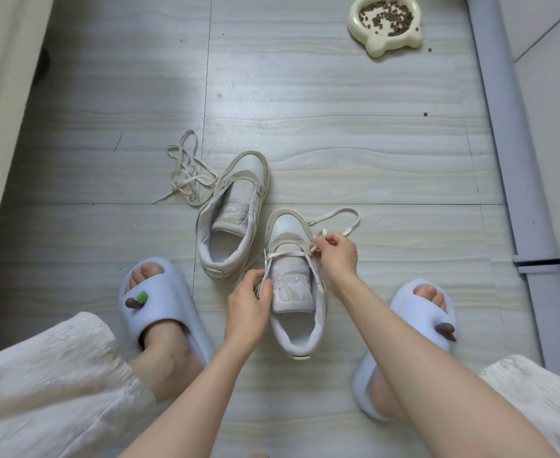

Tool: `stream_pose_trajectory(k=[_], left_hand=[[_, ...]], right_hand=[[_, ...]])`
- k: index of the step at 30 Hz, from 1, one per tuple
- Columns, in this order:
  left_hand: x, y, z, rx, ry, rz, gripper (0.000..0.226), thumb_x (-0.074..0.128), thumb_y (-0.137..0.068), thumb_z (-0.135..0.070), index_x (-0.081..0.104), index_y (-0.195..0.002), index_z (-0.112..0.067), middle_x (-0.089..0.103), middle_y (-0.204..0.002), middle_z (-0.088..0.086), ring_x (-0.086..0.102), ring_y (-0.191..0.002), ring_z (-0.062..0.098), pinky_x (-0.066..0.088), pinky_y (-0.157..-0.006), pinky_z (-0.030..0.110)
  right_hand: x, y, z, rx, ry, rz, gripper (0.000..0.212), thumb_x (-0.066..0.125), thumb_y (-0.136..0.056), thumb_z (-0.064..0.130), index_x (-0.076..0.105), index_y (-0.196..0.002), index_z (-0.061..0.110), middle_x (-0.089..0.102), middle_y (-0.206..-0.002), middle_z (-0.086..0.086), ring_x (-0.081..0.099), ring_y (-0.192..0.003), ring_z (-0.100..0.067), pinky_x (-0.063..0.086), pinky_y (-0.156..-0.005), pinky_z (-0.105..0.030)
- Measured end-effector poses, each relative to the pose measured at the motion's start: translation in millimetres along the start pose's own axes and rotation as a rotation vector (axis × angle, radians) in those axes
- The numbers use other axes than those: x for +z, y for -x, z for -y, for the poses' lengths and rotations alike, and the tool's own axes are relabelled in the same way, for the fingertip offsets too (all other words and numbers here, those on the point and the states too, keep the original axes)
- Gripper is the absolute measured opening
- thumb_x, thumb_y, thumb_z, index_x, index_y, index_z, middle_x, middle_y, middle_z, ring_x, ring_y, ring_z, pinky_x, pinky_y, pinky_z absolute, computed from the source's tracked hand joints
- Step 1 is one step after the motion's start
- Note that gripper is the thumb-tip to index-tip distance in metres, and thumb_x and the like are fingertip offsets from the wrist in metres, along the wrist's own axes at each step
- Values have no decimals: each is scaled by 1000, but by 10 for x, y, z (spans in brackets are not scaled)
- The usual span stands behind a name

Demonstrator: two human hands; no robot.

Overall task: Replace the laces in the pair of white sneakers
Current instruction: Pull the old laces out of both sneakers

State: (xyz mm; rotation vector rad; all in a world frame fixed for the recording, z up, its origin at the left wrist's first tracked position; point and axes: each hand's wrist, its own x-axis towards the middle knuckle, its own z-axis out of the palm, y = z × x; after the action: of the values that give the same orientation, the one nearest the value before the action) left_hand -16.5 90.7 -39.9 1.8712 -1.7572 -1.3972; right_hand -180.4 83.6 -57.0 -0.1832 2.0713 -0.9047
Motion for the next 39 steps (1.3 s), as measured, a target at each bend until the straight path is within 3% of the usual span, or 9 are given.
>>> stream_pose_trajectory(k=[3,7,10,18,27,32,34,36,39], left_hand=[[4,-32,5,27,-48,-1,18,51,-91,-15,61,-106,-14,69,-94,9,60,-91,27,41,-76,32],[-1,-72,38,4,-72,-2,18,50,-90,-14,60,-104,-14,68,-91,10,60,-89,31,45,-76,36],[-8,-65,36,-6,-18,31,18,51,-90,-18,61,-105,-18,69,-91,7,62,-86,32,52,-76,43],[-4,-66,43,-24,-18,50,18,54,-89,-21,60,-106,-20,68,-90,7,62,-88,32,51,-78,45],[-35,-20,65,-102,77,104,15,58,-88,-24,57,-91,-38,64,-77,-9,61,-72,20,54,-72,49],[-34,-94,55,-65,2,122,13,56,-88,-21,59,-94,-32,66,-78,-6,57,-69,22,53,-73,46],[-17,-102,23,-51,-36,125,13,55,-87,-20,60,-97,-28,65,-77,-4,56,-70,23,52,-75,44],[-4,-100,-46,-48,-43,170,16,57,-88,-22,62,-102,-26,66,-80,-3,58,-75,23,52,-78,41],[9,-129,-201,-10,-78,301,20,56,-90,-31,66,-105,-22,70,-89,3,63,-84,20,50,-80,30]], right_hand=[[-239,-120,154,25,-226,41,20,53,-91,9,53,-72,14,63,-72,-8,59,-47,-11,47,-47,-21],[-753,-310,503,29,-613,-214,24,51,-94,6,49,-71,15,54,-64,-4,43,-33,-2,43,-45,-20],[-947,-300,495,-3,-615,-214,21,52,-94,7,52,-74,13,58,-66,-4,43,-39,-2,43,-49,-19],[-307,66,-236,373,-340,57,21,64,-88,24,49,-90,10,46,-72,-3,48,-58,-16,47,-51,-28],[-21,111,-92,-13,173,15,14,61,-85,20,58,-73,14,56,-70,2,49,-71,-17,33,-65,-26],[-410,-140,14,81,-413,-171,25,49,-92,7,47,-68,14,51,-67,-5,51,-61,-14,47,-47,-22],[-672,-286,124,11,-420,-216,23,50,-93,8,49,-70,14,53,-74,-7,52,-64,-12,52,-54,-21],[-845,-364,229,-124,-193,-234,19,54,-92,14,52,-73,12,55,-78,-5,52,-69,-16,53,-71,-32],[-890,-330,363,-421,234,-237,8,55,-90,13,57,-84,9,58,-85,-7,49,-79,-19,37,-72,-24]])
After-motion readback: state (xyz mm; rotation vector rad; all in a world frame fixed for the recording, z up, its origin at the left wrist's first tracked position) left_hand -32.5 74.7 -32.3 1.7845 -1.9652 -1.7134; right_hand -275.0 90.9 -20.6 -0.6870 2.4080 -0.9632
